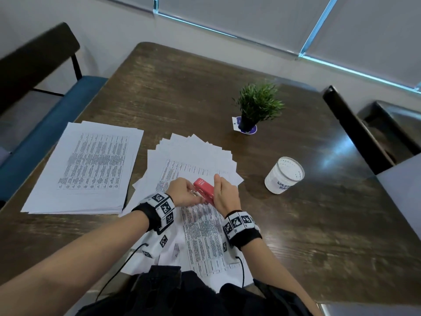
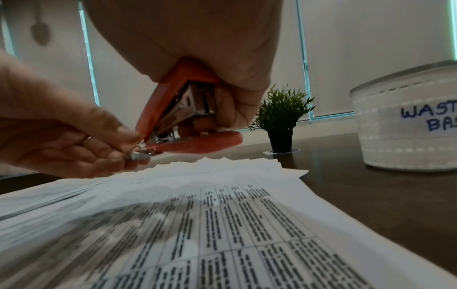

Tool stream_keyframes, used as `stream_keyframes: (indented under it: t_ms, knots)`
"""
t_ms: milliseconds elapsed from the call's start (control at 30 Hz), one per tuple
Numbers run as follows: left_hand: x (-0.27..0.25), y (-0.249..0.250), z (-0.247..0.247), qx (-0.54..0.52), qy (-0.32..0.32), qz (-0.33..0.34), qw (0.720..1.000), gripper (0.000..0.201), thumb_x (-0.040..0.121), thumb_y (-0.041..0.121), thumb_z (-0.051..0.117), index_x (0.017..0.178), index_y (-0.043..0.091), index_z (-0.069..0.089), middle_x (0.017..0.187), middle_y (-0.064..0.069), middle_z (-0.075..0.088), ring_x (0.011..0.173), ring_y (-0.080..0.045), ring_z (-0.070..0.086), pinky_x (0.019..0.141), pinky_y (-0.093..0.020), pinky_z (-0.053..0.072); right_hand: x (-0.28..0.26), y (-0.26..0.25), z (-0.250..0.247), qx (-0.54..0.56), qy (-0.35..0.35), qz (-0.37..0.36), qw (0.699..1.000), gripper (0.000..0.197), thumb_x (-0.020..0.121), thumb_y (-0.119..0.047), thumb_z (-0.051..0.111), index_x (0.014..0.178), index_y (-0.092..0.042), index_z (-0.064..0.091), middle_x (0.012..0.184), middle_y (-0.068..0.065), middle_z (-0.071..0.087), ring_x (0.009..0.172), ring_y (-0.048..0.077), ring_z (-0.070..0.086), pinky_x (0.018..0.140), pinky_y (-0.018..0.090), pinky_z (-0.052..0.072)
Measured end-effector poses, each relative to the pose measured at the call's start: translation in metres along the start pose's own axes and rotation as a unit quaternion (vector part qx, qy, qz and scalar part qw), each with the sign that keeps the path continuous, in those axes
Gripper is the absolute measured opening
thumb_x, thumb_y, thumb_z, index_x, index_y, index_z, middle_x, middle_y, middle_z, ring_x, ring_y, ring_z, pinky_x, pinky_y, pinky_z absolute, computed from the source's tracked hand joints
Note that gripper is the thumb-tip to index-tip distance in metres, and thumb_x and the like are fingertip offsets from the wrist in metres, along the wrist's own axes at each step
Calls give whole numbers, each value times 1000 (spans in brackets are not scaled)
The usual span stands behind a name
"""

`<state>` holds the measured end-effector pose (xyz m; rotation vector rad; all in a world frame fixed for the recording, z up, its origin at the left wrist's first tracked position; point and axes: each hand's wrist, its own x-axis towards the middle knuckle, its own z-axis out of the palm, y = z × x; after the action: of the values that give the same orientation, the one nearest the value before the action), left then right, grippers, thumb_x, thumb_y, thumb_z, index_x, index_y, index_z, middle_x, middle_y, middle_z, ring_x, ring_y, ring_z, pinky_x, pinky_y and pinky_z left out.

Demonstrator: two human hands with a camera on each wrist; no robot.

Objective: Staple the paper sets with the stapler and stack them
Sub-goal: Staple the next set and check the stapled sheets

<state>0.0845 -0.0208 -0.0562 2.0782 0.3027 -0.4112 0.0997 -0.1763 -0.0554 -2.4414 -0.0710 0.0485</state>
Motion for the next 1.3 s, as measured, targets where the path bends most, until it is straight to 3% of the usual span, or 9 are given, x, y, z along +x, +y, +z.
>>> stream_keyframes:
  t_ms: [200,300,433,600,800,967,1100,1200,1300]
  knots:
    - [-7,14,20,-15,88,4,996,39,65,30,88,94,14,67,82,-1,69,68,-7,62,53,-13,43,-7,12,-30,55,-96,-37,993,27,90,-37,62,89,-11,53,81,2,61,70,19,56,60,26,44]
    - [-7,17,28,-8,130,33,991,26,79,16,77,102,5,70,83,-5,72,74,-14,68,66,-25,57,-6,27,-34,16,-130,-71,989,30,82,-17,70,106,-12,54,100,6,56,84,22,57,73,27,50]
    - [-8,15,37,-59,200,23,978,35,79,9,78,112,2,67,96,-10,72,79,-15,66,67,-19,54,-6,36,-36,33,-96,-94,990,35,83,-17,74,115,-13,63,106,3,51,93,15,53,83,15,42]
    - [-6,13,37,-129,220,38,966,17,82,7,75,99,2,73,79,-3,71,68,-8,67,66,-17,55,-4,43,-40,55,-11,-156,986,37,79,-12,77,115,-12,69,100,6,63,88,8,52,80,1,33]
    - [3,17,29,-152,144,-18,978,8,86,2,69,94,0,70,75,-9,72,74,-21,72,75,-38,60,4,57,-49,46,28,-125,991,37,77,-19,81,113,-17,72,104,-7,68,98,7,47,86,12,32]
    - [11,17,22,-111,144,-58,982,9,89,5,64,93,11,69,72,0,69,65,-10,65,54,-23,52,12,79,-57,69,21,-78,994,34,78,1,74,111,-5,71,109,9,69,96,14,60,89,5,38]
    - [16,26,27,-110,122,-22,986,9,88,3,65,89,11,71,77,-3,72,80,-19,71,81,-37,59,17,94,-62,46,3,-43,998,27,84,0,69,109,-6,72,111,8,70,97,15,61,91,18,44]
    - [21,41,34,-107,116,0,988,12,87,3,66,85,15,69,78,-4,73,82,-21,72,86,-38,58,21,106,-72,29,4,6,1000,25,92,-7,60,116,-6,69,116,8,68,106,20,62,90,15,38]
    - [27,59,43,-86,103,24,991,10,85,4,68,88,13,72,82,-7,74,83,-19,72,89,-36,56,25,128,-84,-59,-15,69,996,29,97,-17,52,123,-9,63,125,12,62,117,27,56,100,29,40]
